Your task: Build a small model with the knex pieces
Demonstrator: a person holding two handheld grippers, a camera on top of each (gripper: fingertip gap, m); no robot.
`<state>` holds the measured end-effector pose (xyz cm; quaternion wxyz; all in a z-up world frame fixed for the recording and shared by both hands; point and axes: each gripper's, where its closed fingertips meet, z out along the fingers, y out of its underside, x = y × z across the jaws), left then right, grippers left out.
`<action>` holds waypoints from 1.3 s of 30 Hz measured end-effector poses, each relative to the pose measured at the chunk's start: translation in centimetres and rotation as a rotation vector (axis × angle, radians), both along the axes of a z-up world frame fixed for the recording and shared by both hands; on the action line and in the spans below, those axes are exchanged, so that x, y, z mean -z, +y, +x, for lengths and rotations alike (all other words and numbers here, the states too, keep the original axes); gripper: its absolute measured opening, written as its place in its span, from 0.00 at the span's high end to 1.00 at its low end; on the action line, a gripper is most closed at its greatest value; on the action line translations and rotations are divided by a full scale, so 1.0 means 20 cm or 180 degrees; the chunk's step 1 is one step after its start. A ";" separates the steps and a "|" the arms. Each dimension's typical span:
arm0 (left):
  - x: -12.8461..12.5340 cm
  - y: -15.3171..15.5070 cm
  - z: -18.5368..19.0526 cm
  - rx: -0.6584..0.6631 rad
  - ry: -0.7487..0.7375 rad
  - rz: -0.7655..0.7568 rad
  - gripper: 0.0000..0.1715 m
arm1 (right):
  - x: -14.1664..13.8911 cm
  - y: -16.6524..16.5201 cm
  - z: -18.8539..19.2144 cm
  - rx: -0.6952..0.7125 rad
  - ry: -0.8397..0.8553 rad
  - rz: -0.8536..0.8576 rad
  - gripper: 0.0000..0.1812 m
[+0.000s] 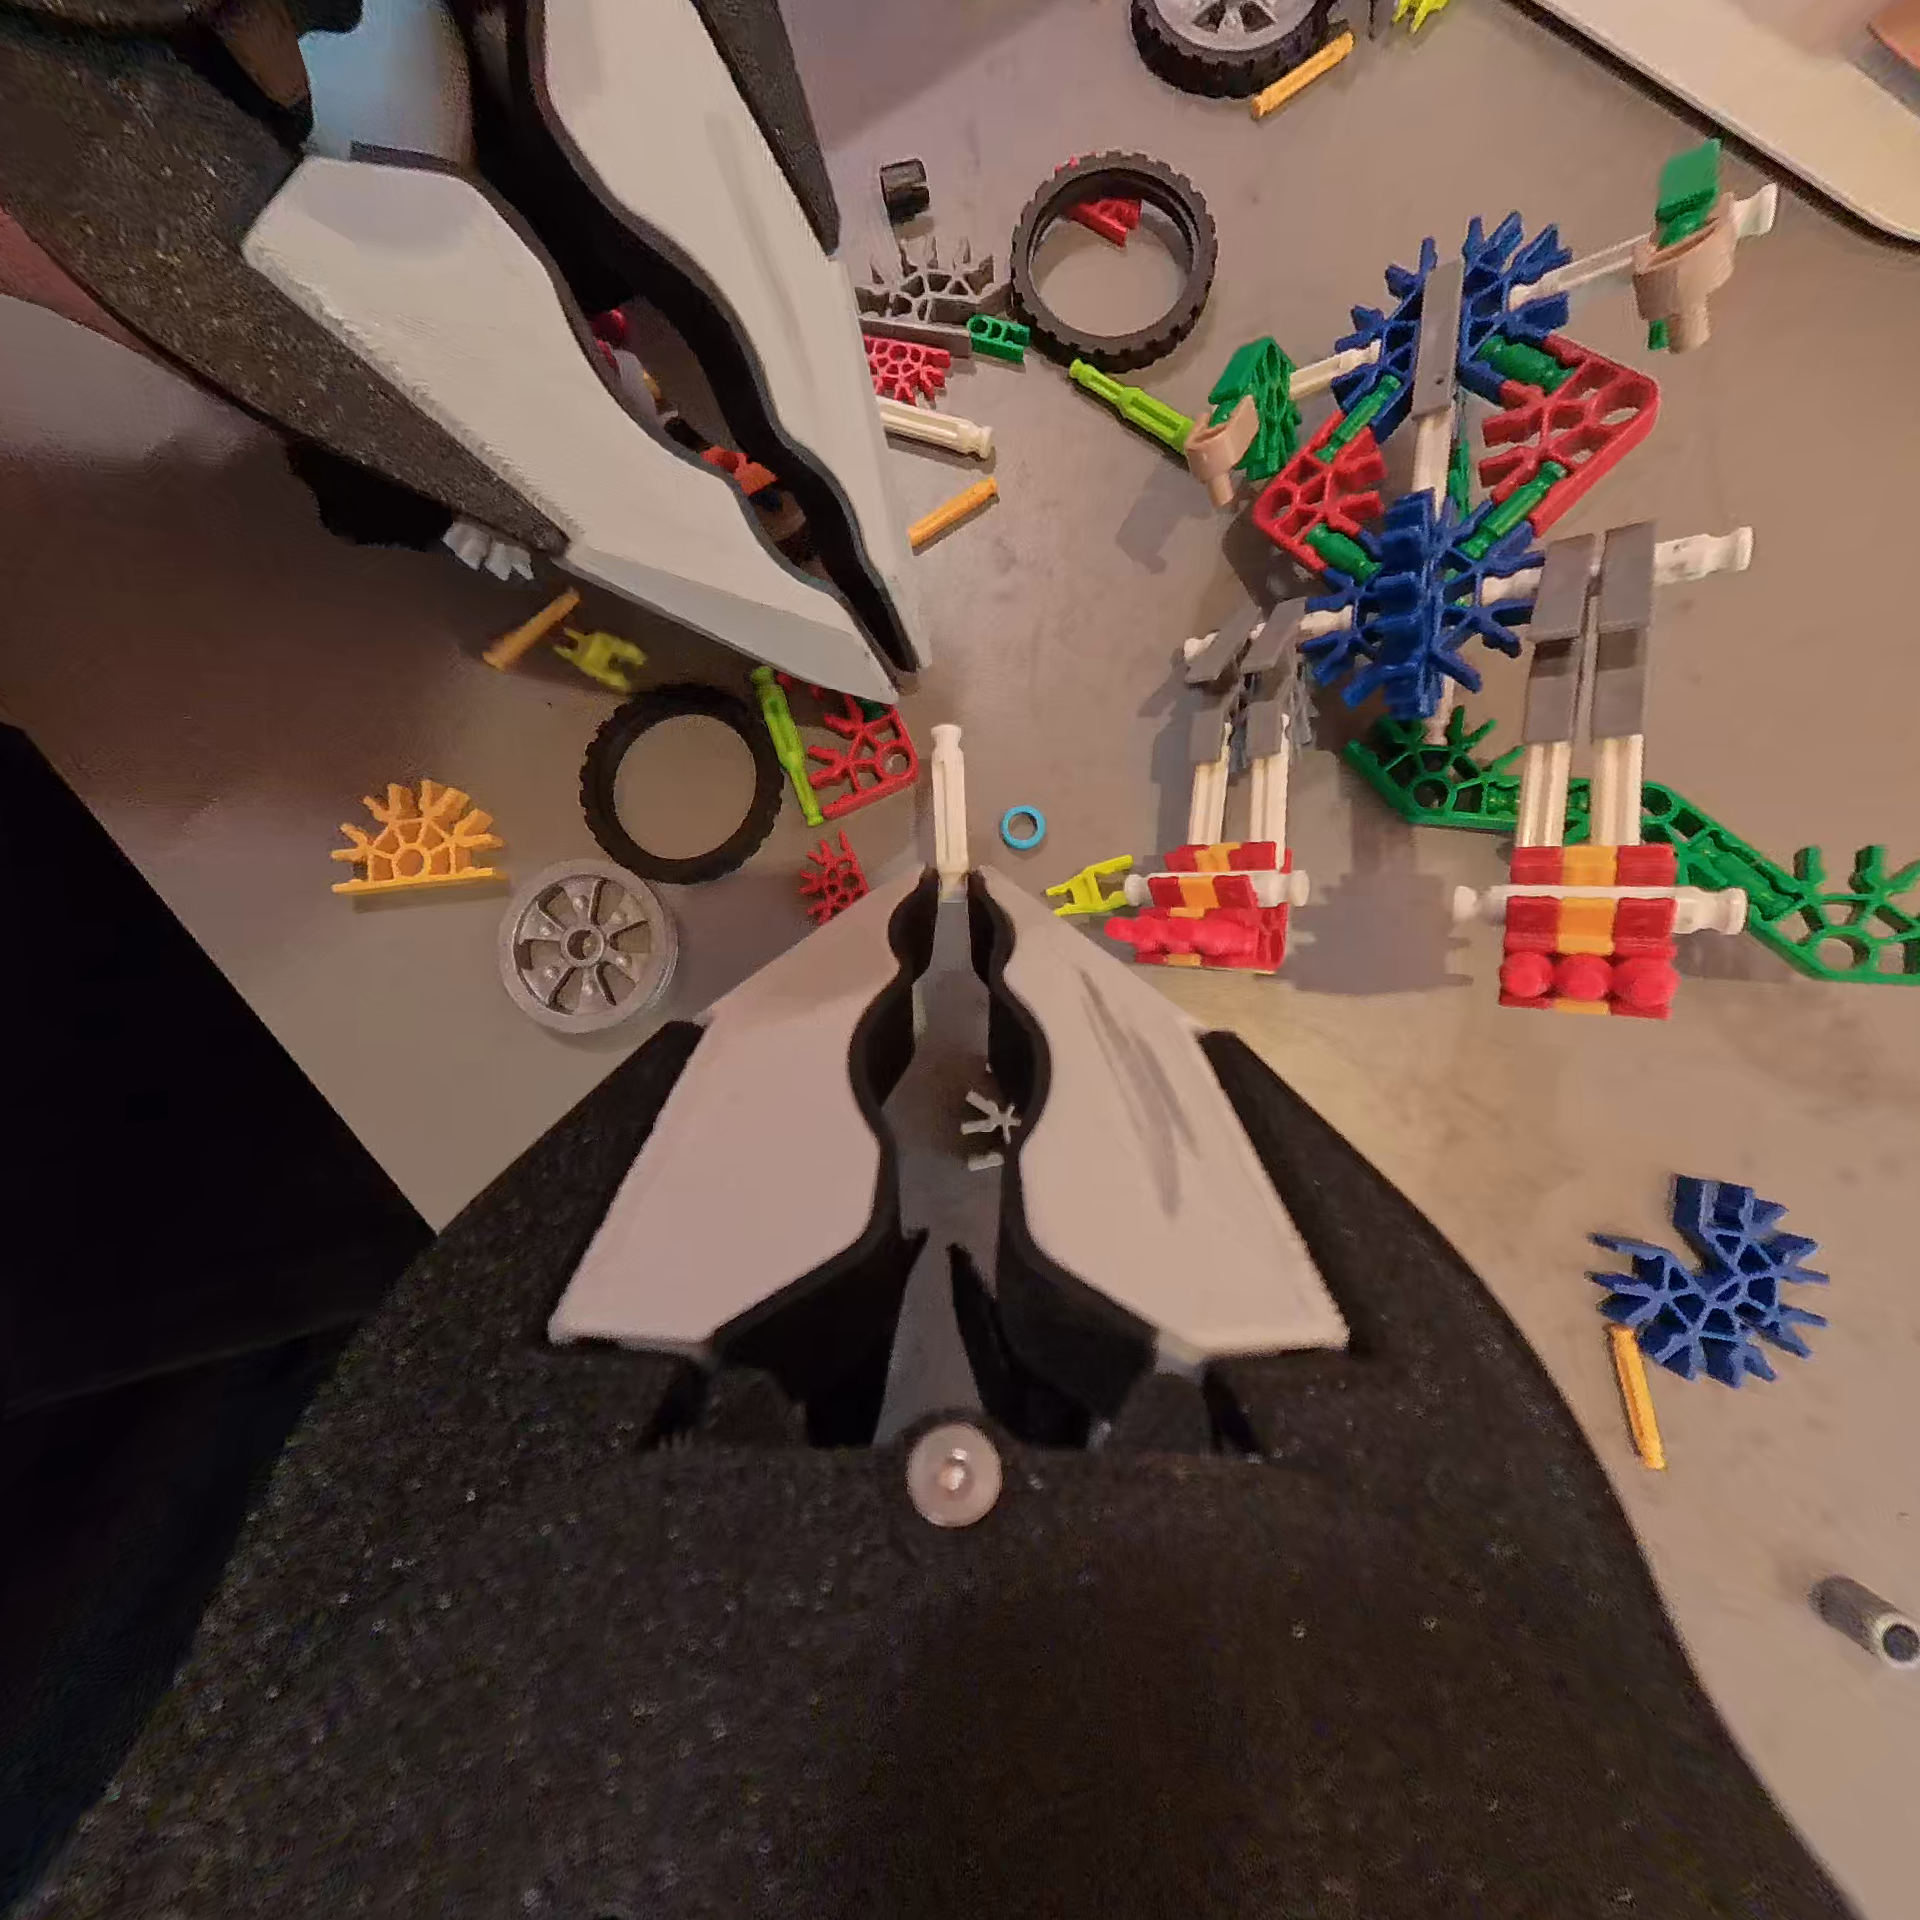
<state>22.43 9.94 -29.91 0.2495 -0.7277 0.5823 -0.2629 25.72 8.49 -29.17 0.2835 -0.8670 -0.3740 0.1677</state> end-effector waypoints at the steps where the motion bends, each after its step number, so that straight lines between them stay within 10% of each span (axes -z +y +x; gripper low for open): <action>1: 0.01 0.00 -0.01 -0.0007 0.0048 0.0008 0.97 | 0.00 0.00 0.00 -0.0002 -0.0016 -0.0004 0.97; 39: 0.00 0.01 0.00 0.0241 0.0342 0.1075 0.91 | 0.03 -0.04 -0.02 0.0314 0.0276 -0.0376 0.97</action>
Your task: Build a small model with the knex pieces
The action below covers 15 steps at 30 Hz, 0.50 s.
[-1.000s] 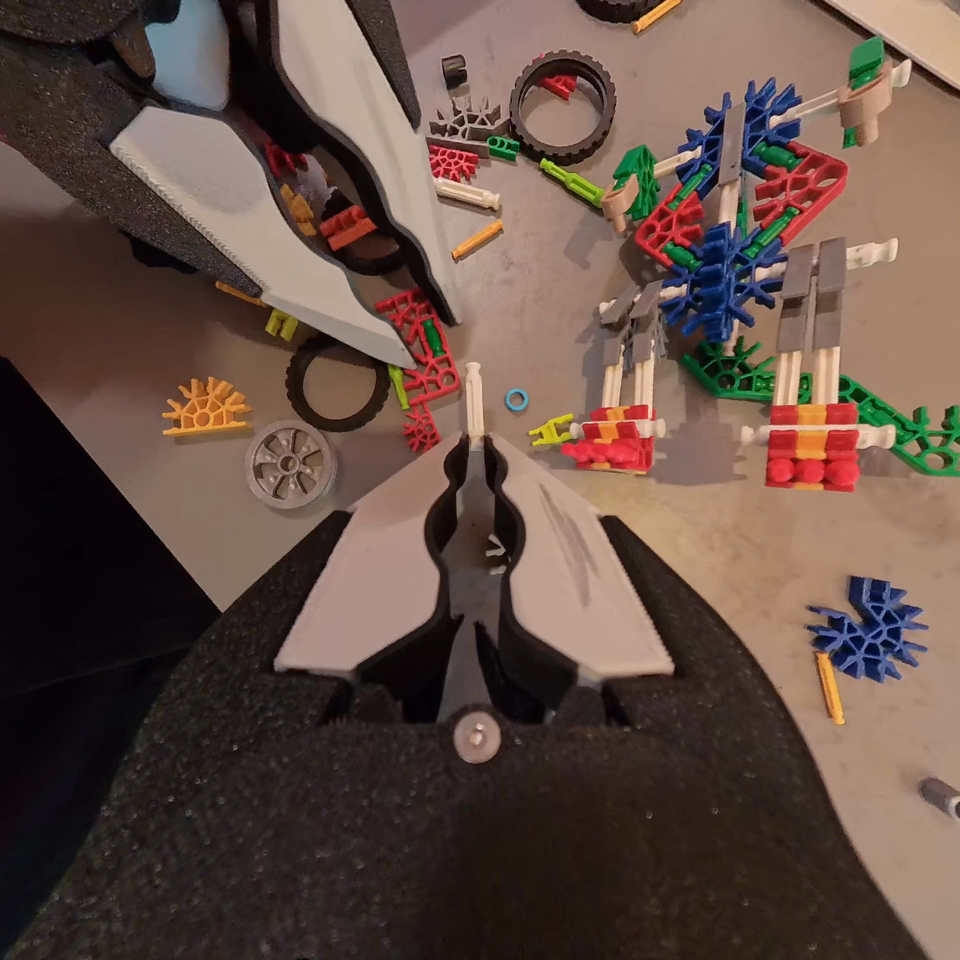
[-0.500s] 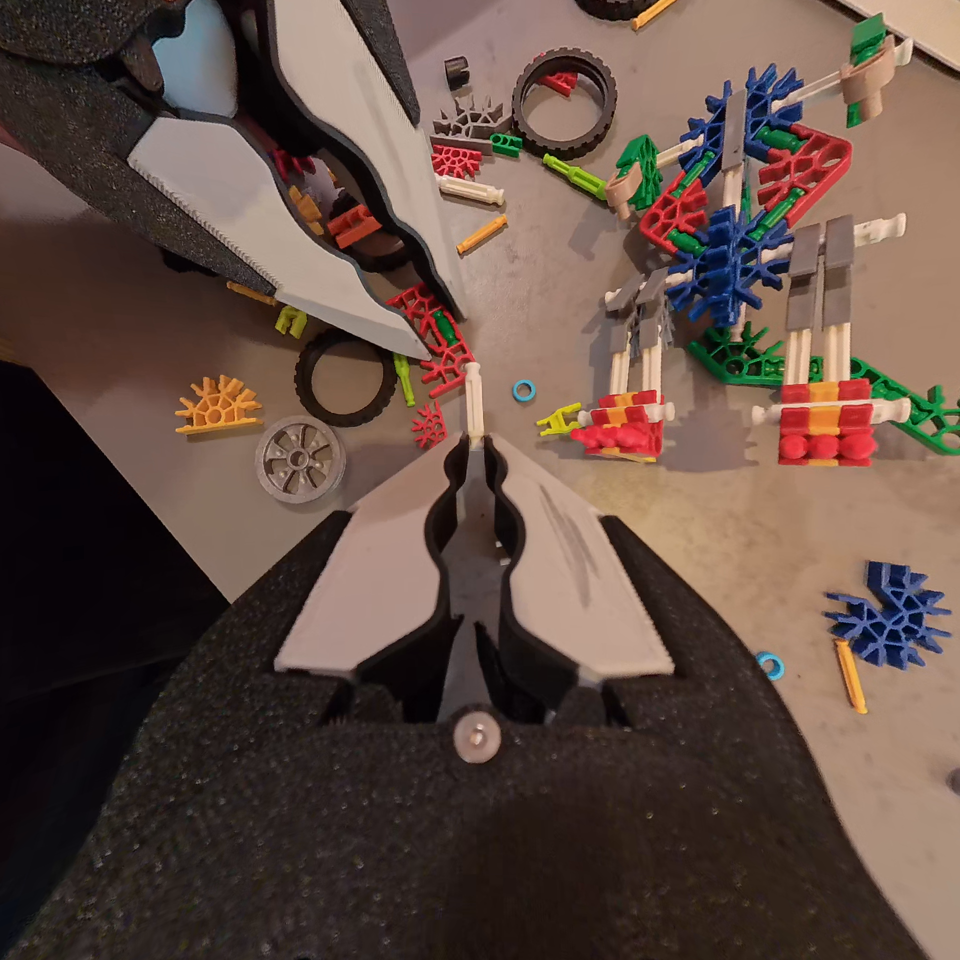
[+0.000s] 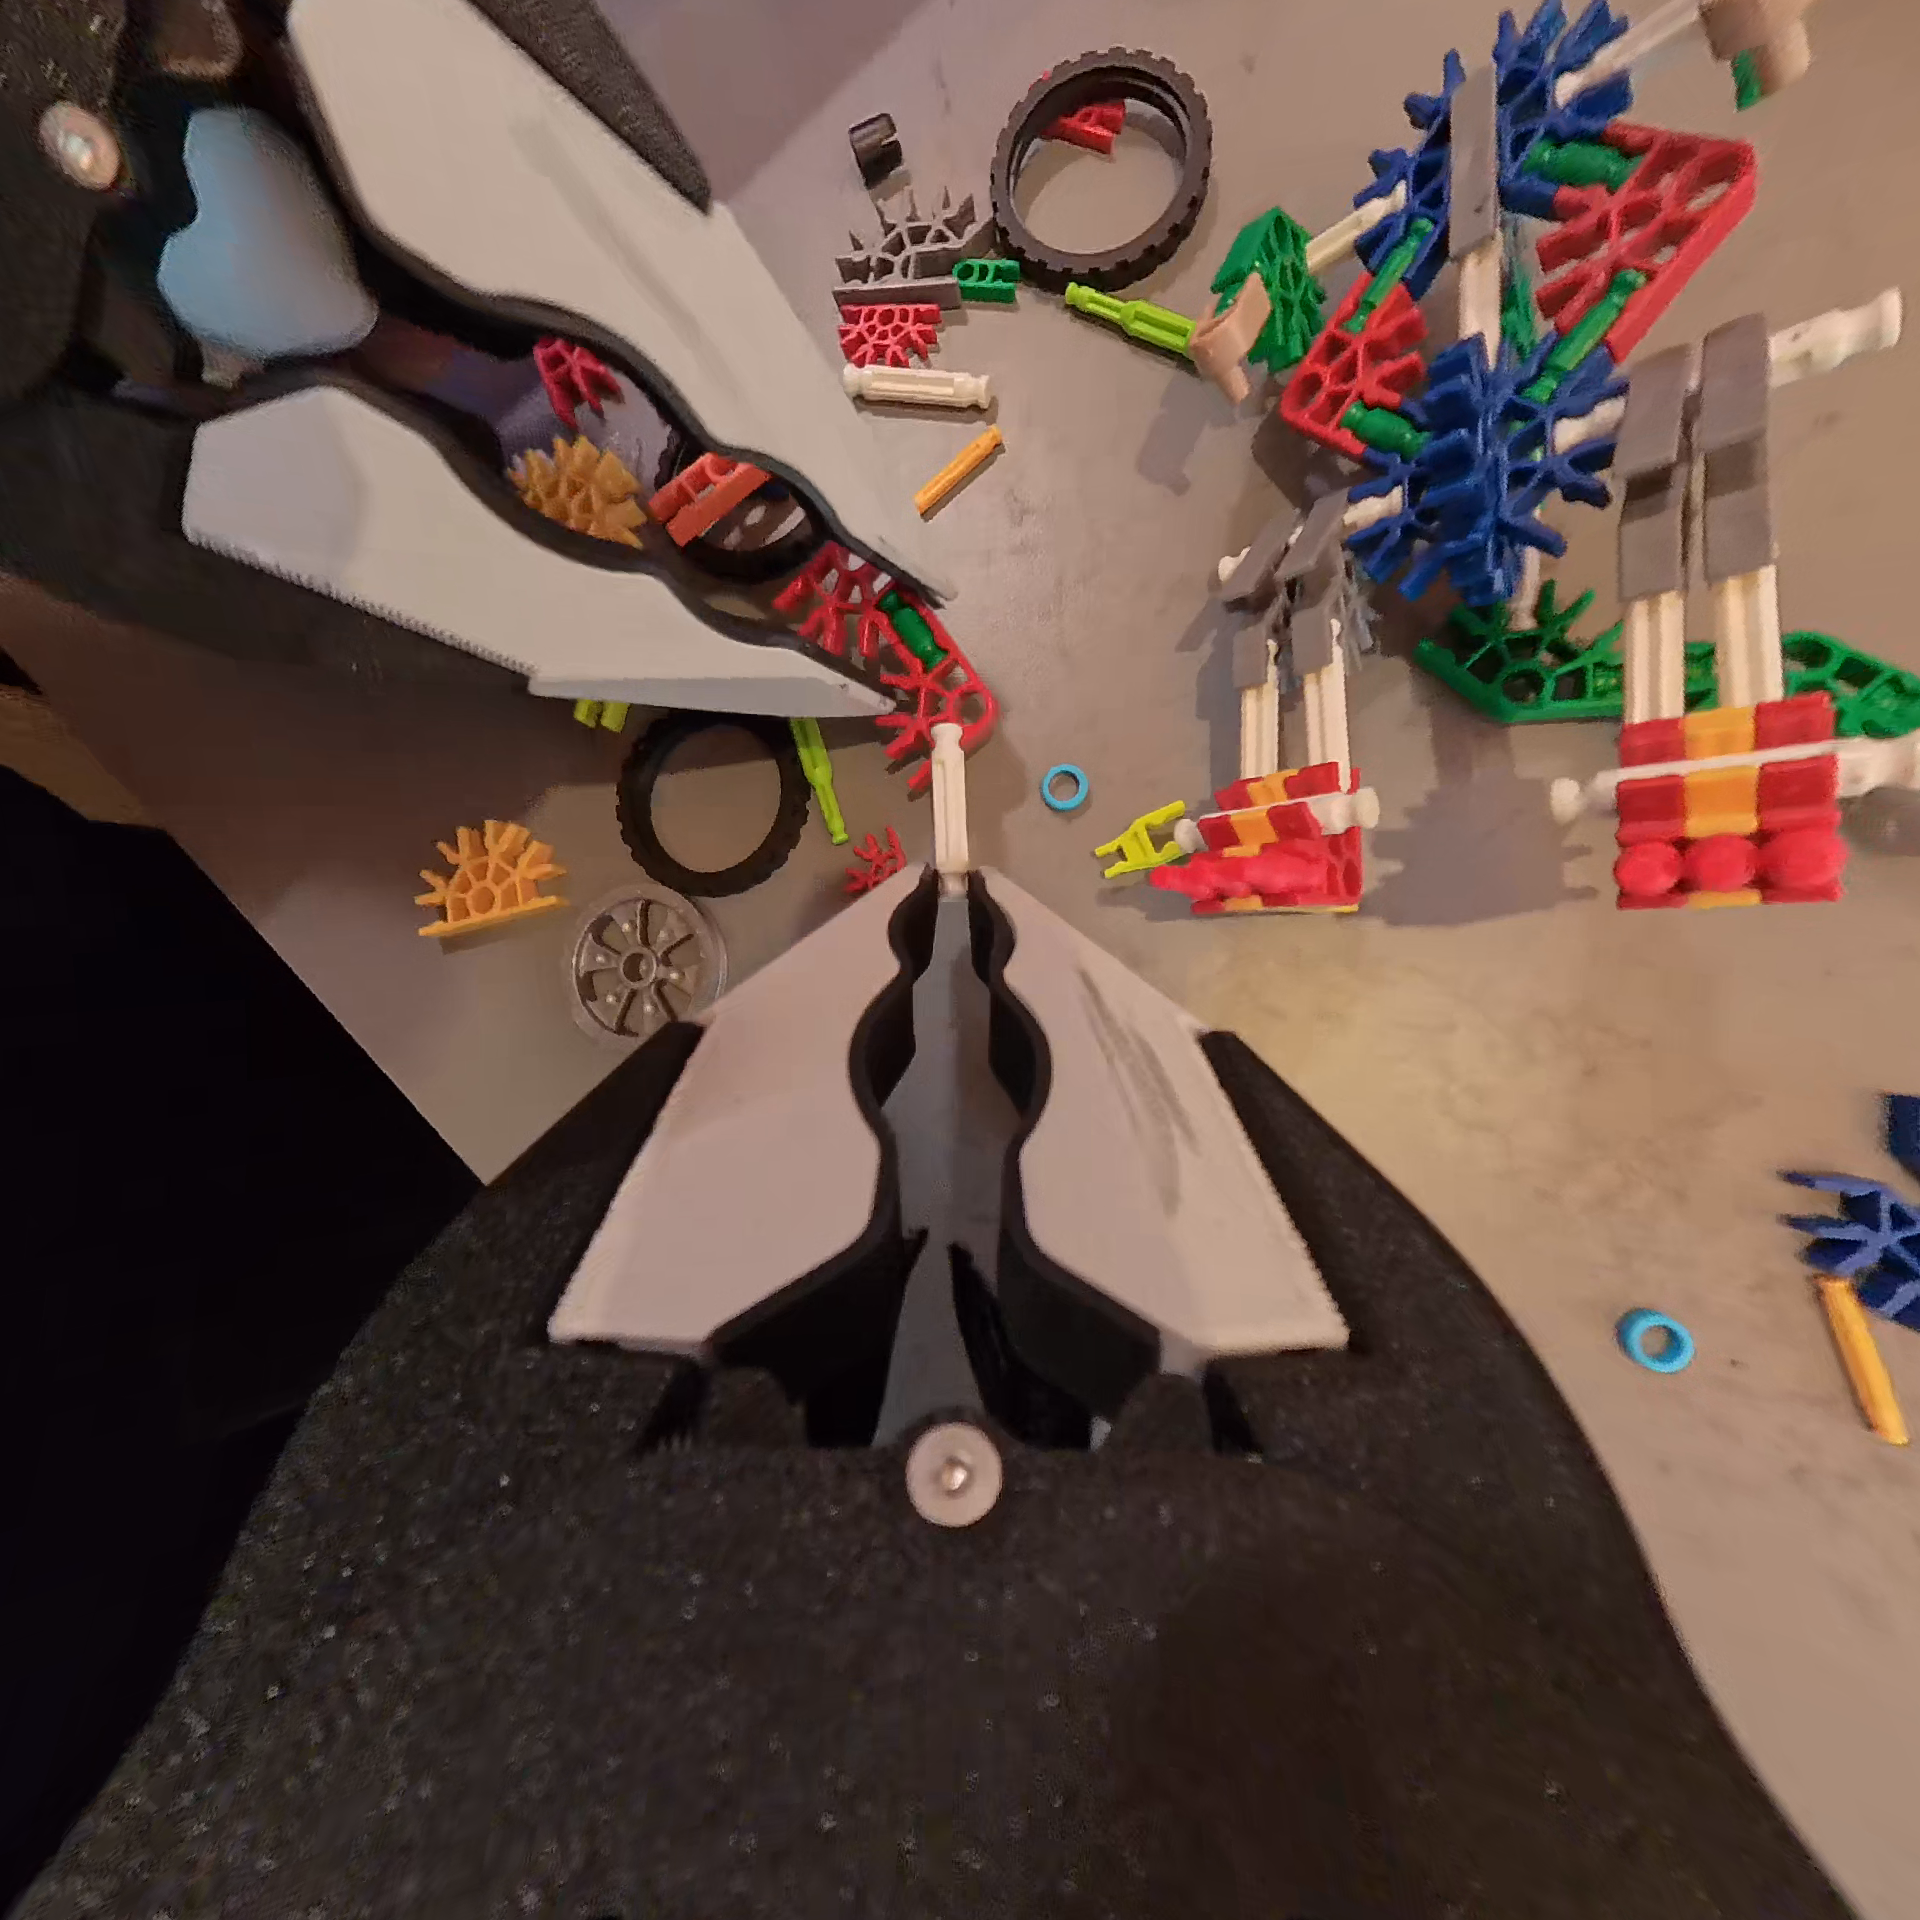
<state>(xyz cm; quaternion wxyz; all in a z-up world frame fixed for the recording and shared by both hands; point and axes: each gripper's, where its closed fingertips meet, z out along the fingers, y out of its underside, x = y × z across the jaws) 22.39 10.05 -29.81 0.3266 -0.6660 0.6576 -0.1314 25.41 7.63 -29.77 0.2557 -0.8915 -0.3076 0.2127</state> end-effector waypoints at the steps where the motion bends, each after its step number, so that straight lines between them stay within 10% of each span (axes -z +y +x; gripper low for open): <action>1: 0.00 0.00 0.00 0.0017 0.0030 0.0093 0.91 | 0.00 0.00 0.00 0.0030 0.0027 -0.0028 0.97; 15: 0.00 -0.06 0.04 0.0234 0.0139 0.0473 0.92 | 0.03 -0.01 0.01 0.0130 -0.0055 -0.0146 0.97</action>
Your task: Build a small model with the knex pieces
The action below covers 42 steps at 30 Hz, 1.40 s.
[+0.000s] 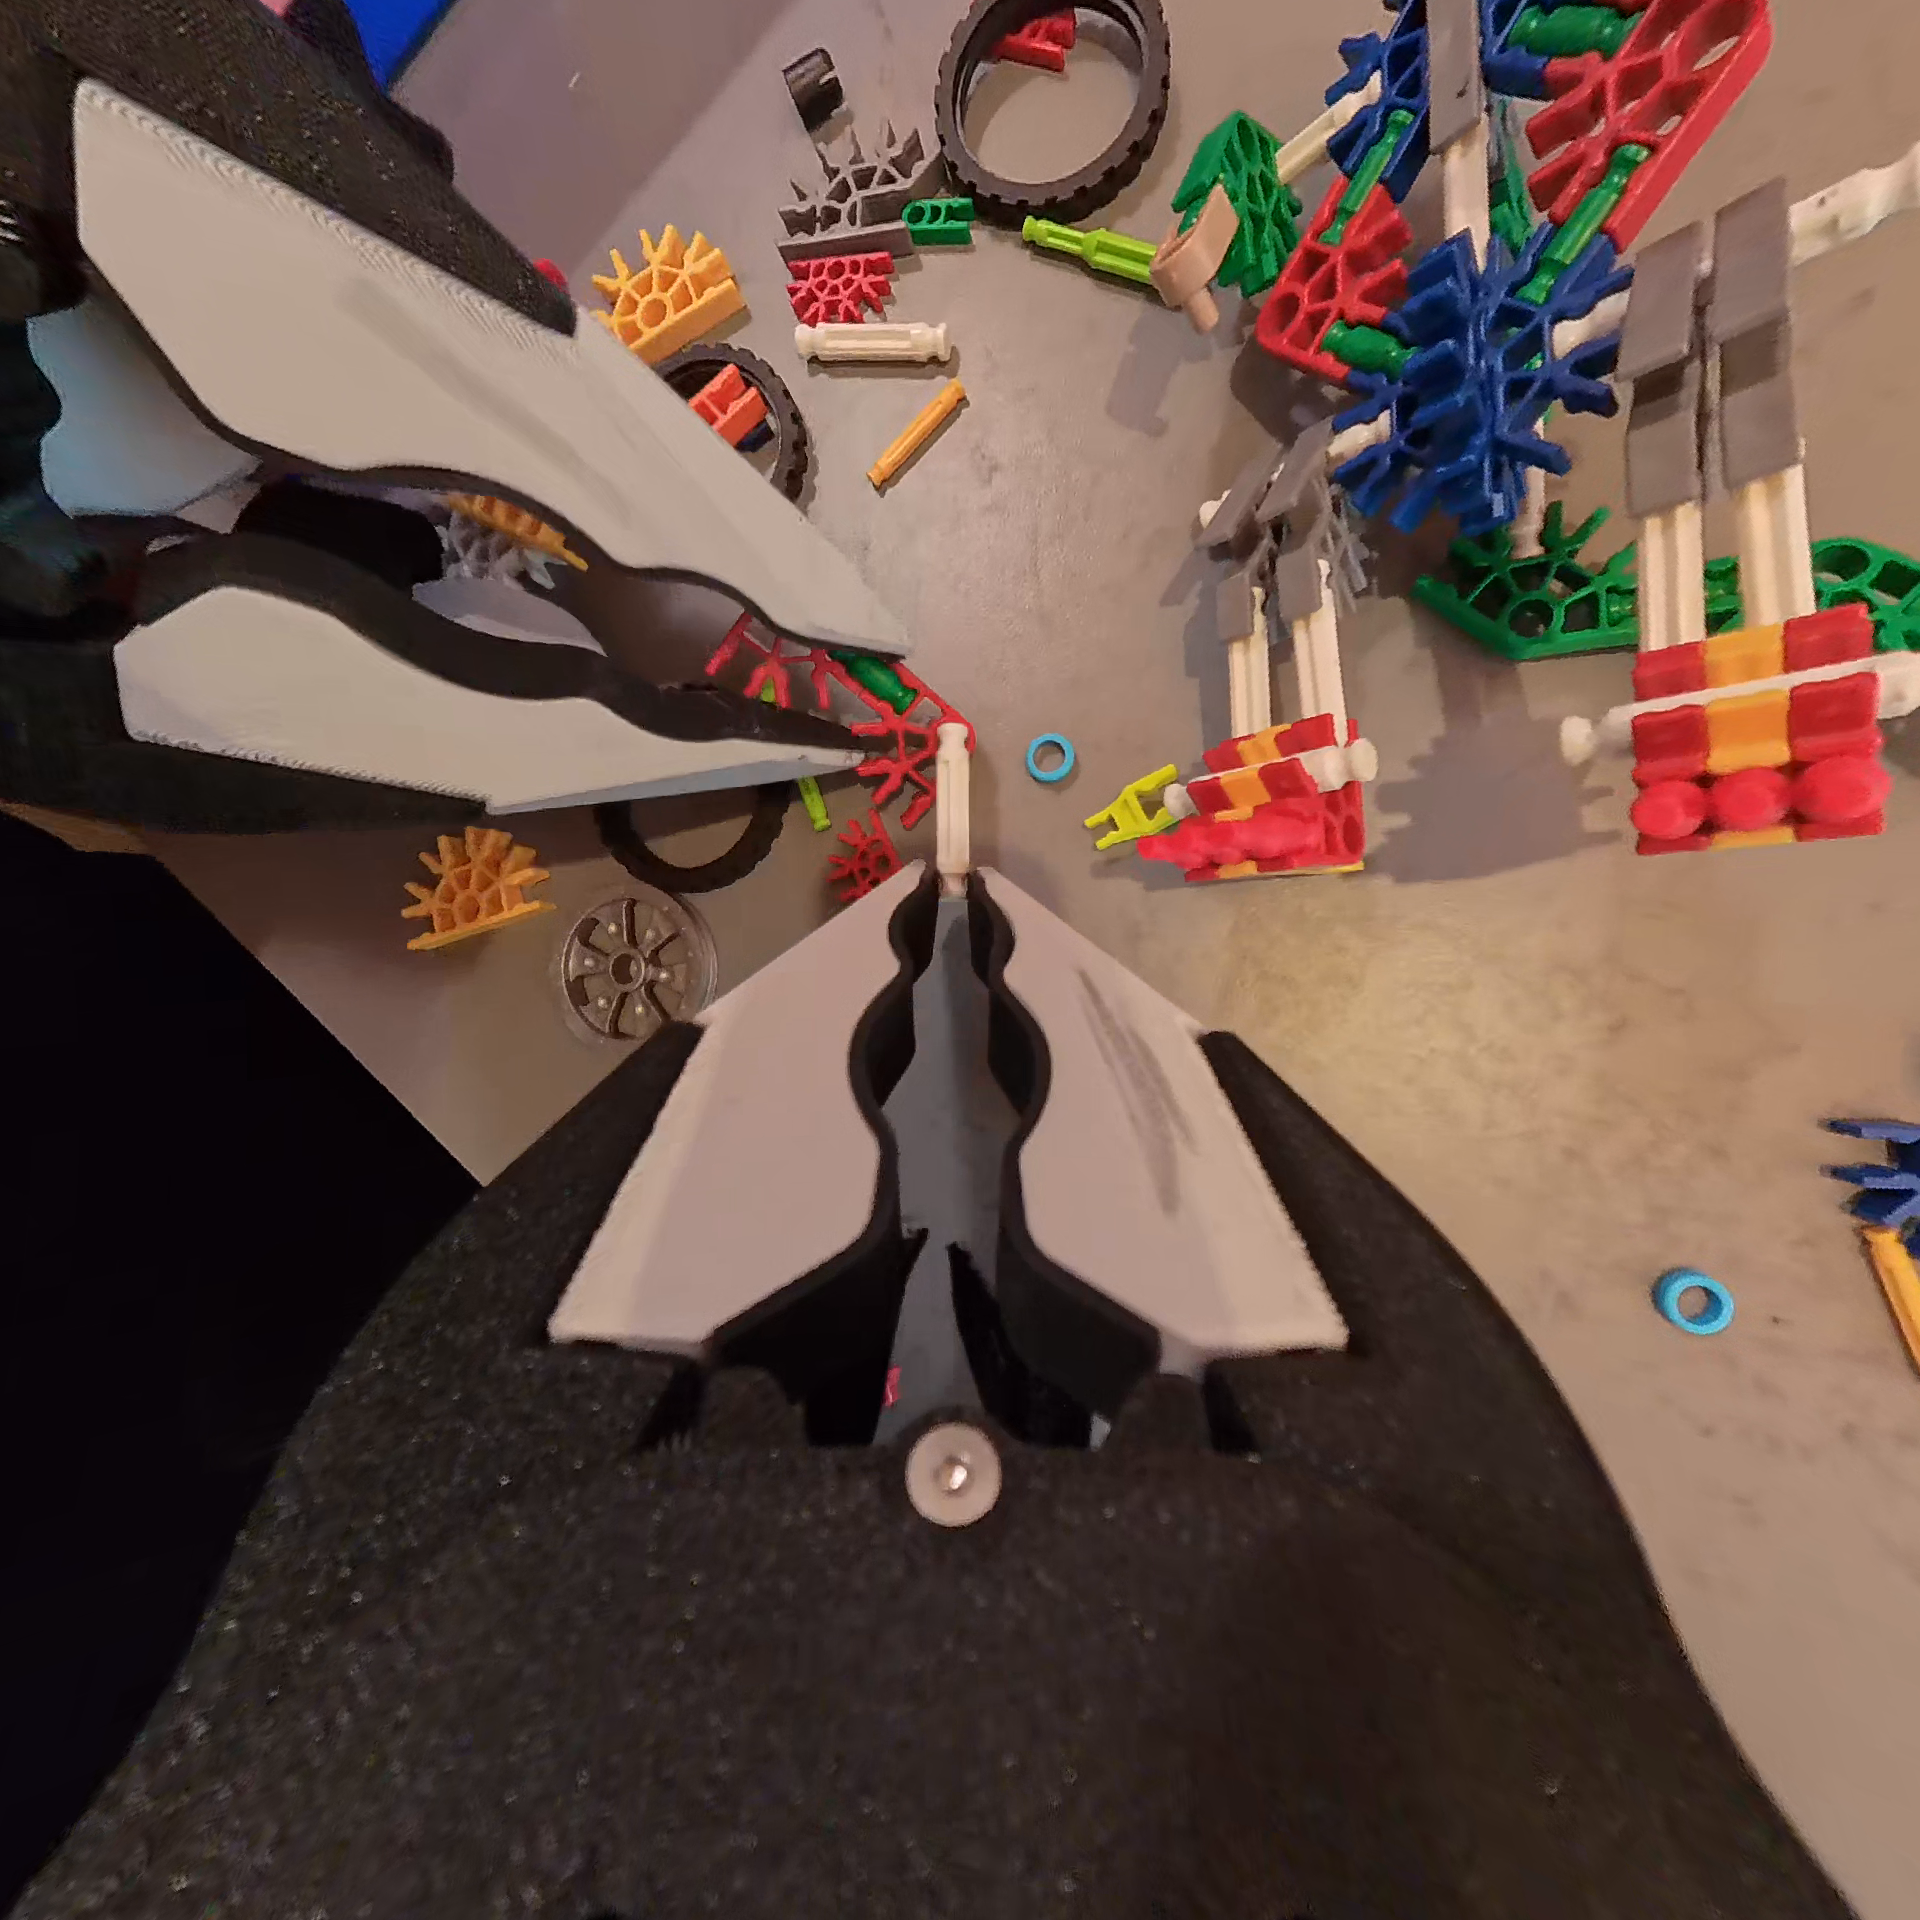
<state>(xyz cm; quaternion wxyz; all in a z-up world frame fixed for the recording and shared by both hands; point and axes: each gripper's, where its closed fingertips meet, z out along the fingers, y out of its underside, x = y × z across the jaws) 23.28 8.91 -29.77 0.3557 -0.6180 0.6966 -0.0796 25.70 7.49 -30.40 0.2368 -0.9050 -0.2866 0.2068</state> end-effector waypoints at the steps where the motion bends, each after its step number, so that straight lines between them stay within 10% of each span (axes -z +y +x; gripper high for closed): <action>1: 0.00 0.00 0.00 0.0007 0.0004 0.0002 0.92 | 0.00 0.00 0.00 -0.0016 -0.0027 0.0002 0.97; 24: 0.07 0.07 -0.12 -0.0691 0.0000 -0.1393 0.85 | 0.03 0.00 0.01 -0.0192 -0.0154 0.0036 0.97; 42: 0.04 0.05 -0.07 -0.0602 -0.0199 -0.1128 0.93 | 0.03 0.00 0.01 -0.0190 -0.0168 0.0044 0.97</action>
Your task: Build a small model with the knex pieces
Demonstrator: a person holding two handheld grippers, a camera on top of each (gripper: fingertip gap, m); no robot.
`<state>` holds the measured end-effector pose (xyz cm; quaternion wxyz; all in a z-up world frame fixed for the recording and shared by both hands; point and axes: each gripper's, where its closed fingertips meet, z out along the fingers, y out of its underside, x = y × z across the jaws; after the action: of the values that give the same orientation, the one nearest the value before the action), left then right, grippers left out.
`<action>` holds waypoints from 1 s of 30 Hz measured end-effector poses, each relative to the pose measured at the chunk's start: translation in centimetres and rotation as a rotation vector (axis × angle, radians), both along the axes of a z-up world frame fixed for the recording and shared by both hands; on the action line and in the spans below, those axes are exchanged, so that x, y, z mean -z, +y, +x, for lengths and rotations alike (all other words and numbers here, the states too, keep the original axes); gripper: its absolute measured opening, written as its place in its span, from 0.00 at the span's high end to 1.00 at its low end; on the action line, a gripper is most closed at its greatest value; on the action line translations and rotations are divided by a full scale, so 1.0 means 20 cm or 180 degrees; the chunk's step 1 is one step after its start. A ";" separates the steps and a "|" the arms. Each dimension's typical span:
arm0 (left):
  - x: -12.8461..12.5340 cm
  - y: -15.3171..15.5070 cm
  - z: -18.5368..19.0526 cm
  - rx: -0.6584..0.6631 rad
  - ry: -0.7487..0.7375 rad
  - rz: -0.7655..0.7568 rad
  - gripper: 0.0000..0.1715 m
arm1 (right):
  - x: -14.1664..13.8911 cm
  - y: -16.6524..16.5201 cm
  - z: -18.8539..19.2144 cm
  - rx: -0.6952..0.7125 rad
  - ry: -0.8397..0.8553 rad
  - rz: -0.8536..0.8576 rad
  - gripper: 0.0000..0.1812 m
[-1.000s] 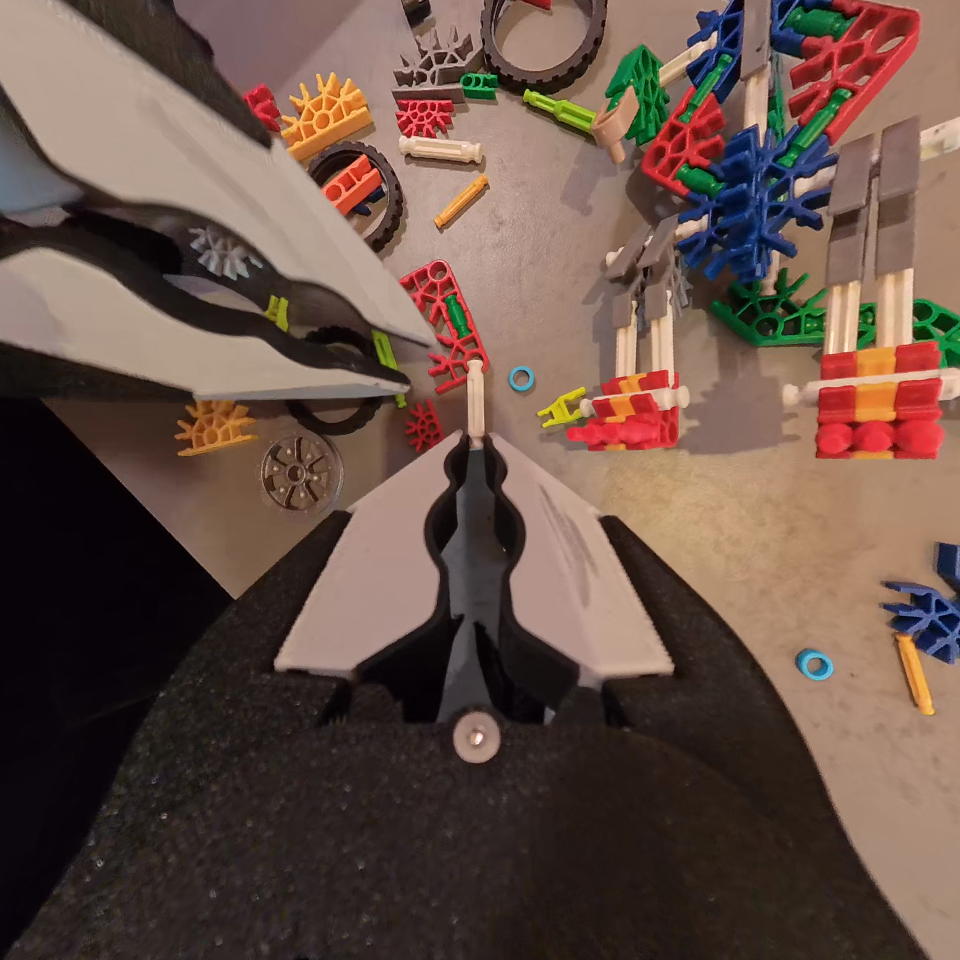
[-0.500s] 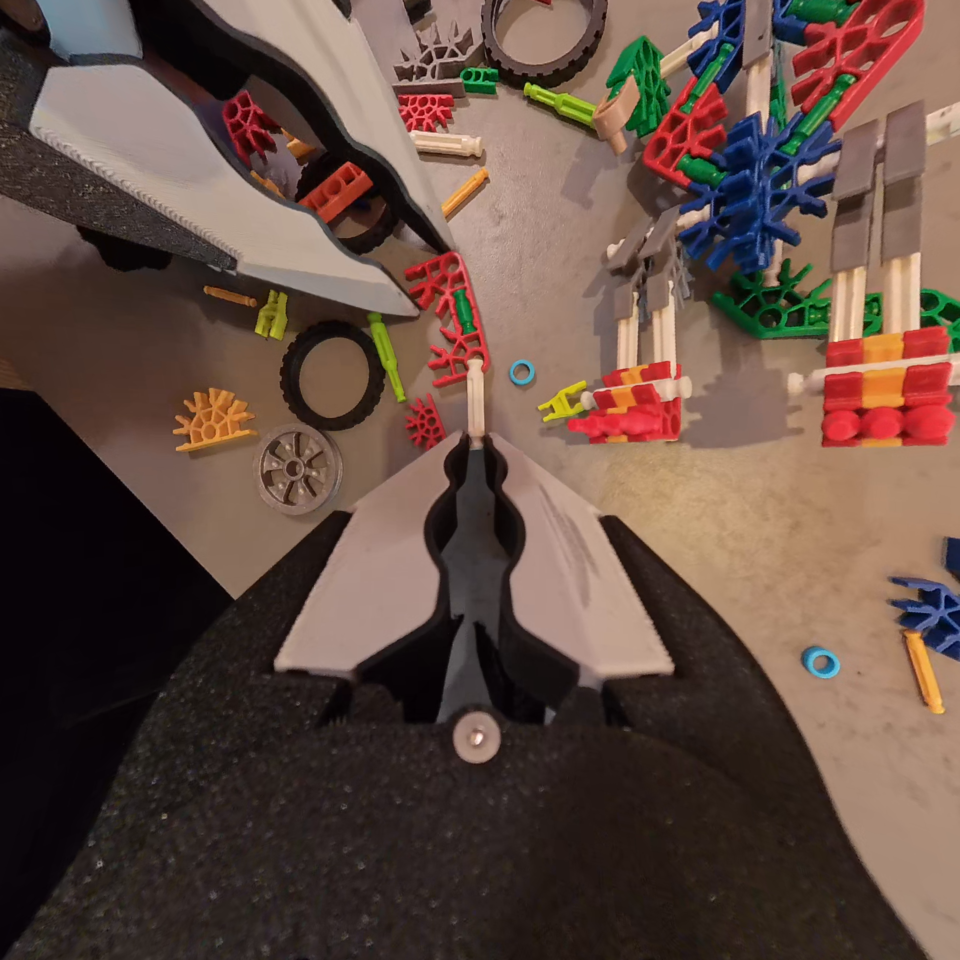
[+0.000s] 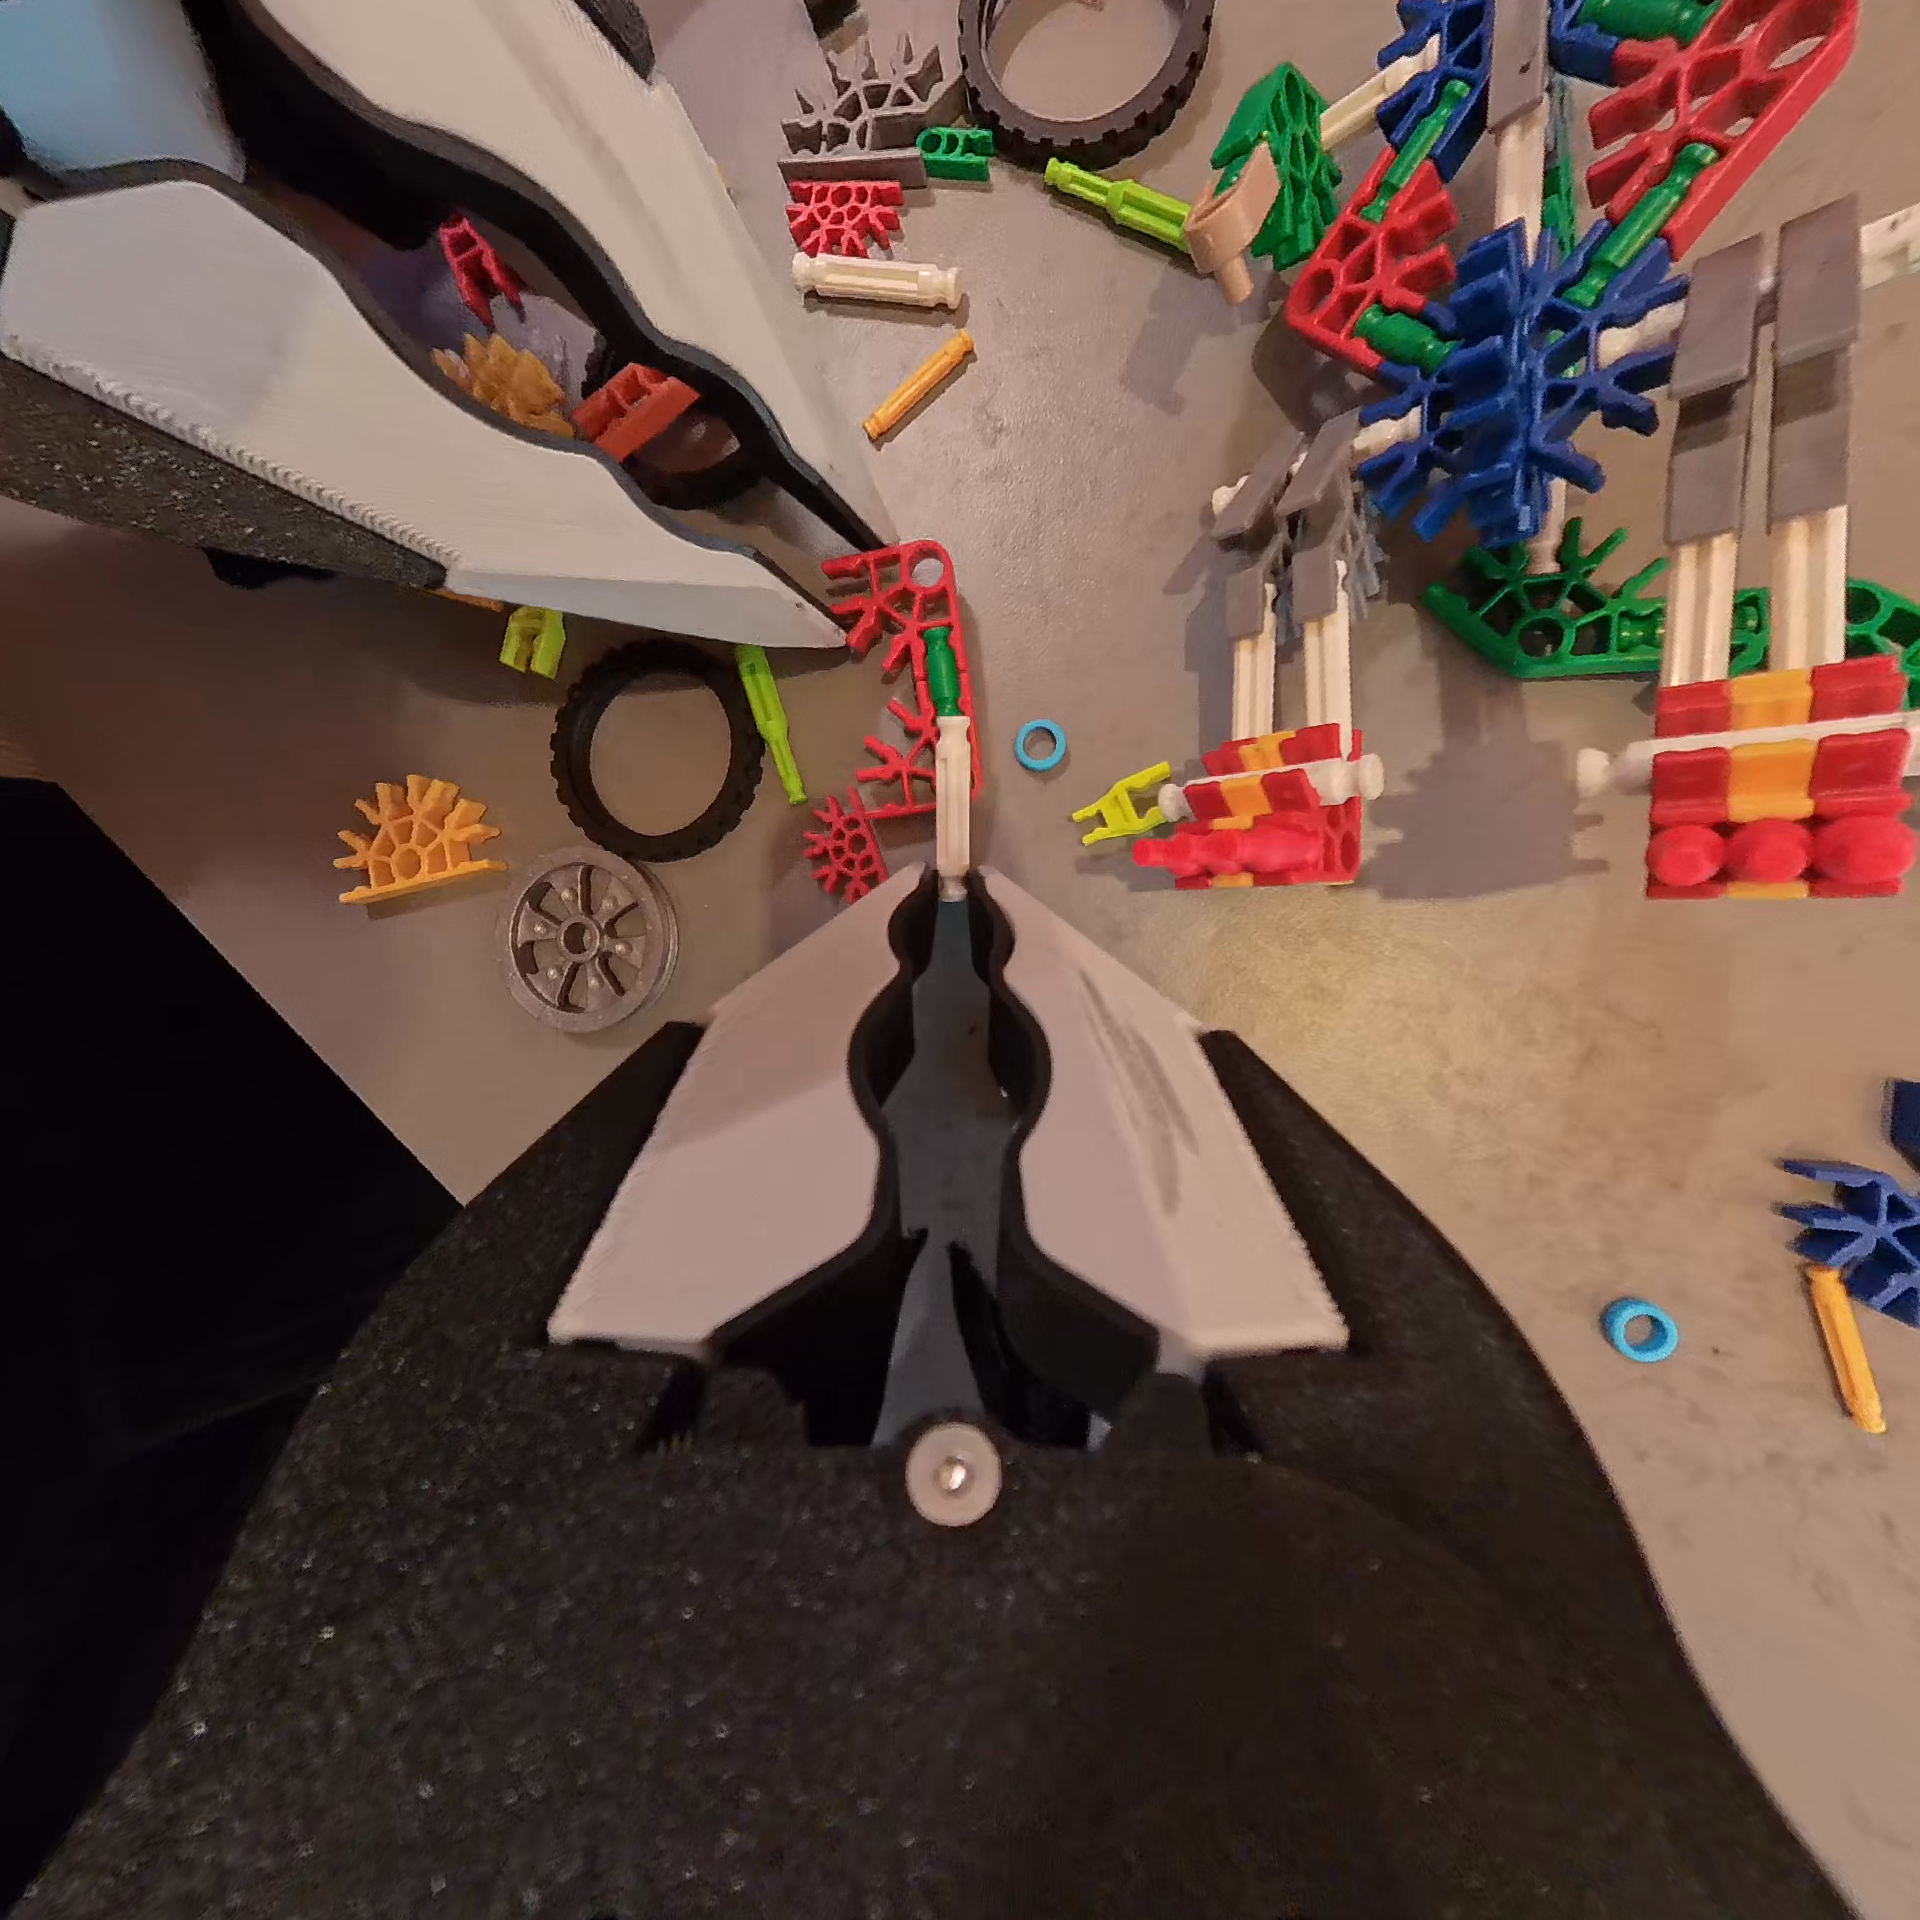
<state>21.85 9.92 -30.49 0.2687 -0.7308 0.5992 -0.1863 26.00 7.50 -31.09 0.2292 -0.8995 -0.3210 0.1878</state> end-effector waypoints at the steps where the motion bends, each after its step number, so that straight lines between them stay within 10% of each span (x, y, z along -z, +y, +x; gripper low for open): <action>1: -0.01 0.00 0.00 0.0007 -0.0011 0.0010 0.93 | 0.00 0.00 0.00 0.0003 0.0000 -0.0001 0.97; 30: -0.09 -0.01 0.11 0.0074 -0.0354 -0.0063 0.95 | 0.00 0.00 0.01 -0.0054 -0.0033 0.0041 0.97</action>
<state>24.08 9.73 -28.77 0.2921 -0.7149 0.5899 -0.2357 26.12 7.60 -31.17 0.2318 -0.8962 -0.3310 0.1830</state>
